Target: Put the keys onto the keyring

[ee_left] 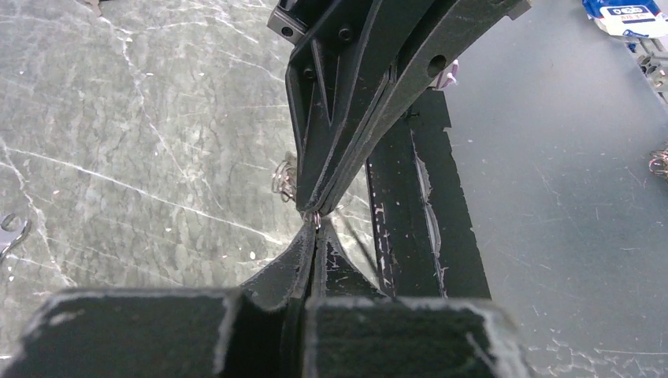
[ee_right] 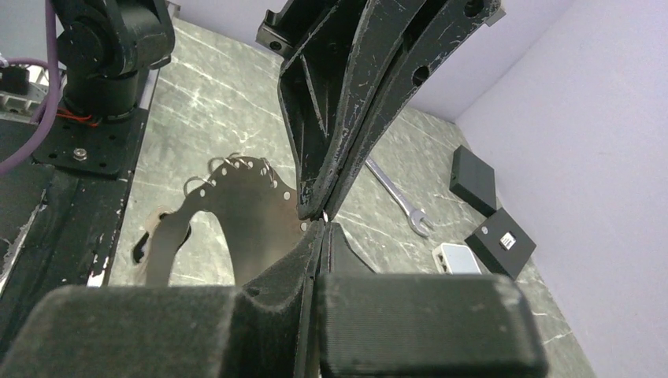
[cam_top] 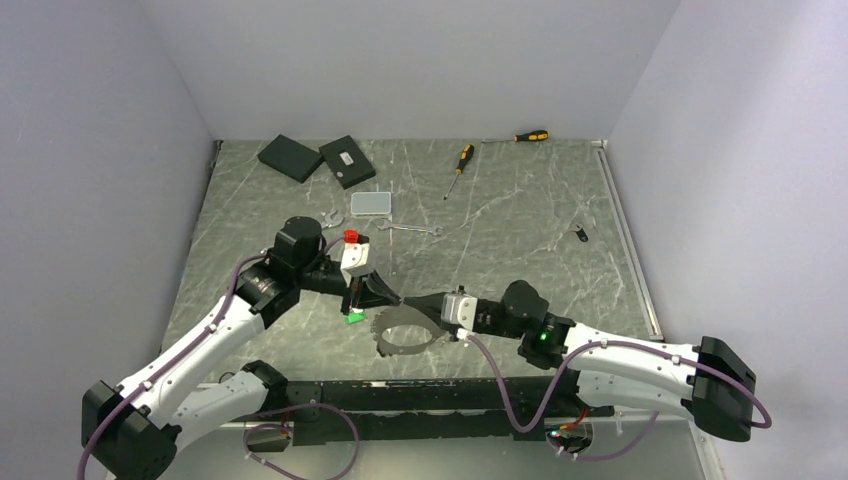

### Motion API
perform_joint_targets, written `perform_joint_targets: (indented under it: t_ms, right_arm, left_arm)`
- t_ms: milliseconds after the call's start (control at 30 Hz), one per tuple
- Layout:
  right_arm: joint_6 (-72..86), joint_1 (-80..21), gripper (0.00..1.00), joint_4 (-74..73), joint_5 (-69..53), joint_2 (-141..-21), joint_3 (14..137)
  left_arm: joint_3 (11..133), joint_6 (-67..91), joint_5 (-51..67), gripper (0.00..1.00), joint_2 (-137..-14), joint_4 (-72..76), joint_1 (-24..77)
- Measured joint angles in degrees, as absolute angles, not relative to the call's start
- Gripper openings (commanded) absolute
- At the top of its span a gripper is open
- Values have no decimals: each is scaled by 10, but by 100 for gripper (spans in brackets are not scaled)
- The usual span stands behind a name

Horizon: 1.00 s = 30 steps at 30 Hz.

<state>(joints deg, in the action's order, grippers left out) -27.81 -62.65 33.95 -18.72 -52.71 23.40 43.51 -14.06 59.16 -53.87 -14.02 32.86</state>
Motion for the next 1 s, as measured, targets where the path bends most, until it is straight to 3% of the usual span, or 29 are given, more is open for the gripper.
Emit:
perform_joint_targets:
  t_ms: [333, 567, 733, 1000]
  right_arm:
    - [-278, -625, 1, 336, -203, -527, 234]
    - [-284, -627, 41, 306, -213, -510, 242]
    - [-282, -622, 61, 269, -221, -467, 249]
    - [-278, -616, 64, 225, -236, -468, 273]
  left_arm:
    - [435, -139, 601, 0, -538, -144, 329]
    - [435, -142, 578, 0, -530, -142, 328]
    - [428, -153, 559, 0, -497, -125, 327]
    - [373, -152, 569, 0, -436, -29, 327]
